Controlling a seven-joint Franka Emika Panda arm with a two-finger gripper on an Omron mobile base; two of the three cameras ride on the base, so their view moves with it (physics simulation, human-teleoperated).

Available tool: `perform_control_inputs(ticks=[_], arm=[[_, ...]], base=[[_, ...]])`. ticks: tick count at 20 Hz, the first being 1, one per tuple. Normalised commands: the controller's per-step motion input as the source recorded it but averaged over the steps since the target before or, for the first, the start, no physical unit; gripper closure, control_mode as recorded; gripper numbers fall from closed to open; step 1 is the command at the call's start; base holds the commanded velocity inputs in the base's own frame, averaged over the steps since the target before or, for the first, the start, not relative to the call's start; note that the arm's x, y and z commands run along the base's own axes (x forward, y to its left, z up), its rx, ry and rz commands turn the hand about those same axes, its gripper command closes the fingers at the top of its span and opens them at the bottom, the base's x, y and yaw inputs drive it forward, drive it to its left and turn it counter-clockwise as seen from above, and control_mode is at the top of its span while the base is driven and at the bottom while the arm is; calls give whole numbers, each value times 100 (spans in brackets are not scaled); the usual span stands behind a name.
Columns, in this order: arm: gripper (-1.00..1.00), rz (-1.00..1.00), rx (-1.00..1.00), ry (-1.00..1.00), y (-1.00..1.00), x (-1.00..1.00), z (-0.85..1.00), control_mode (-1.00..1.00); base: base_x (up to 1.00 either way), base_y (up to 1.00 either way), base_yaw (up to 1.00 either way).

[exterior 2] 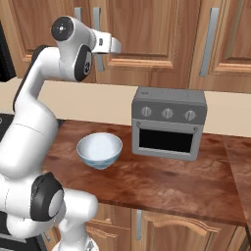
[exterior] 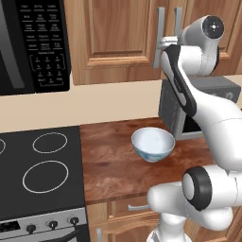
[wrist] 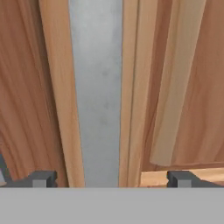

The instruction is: Open the cabinet and setup a tea strainer by placing it in the bowl upright.

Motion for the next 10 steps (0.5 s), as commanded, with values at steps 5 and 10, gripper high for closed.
perform_control_inputs(ticks=[5,10], arm=[[-100,0,0,-1,0,37,-2,-100],[-100,0,0,-4,0,46,-10,-100]], base=[[0,0,0],[0,0,0]])
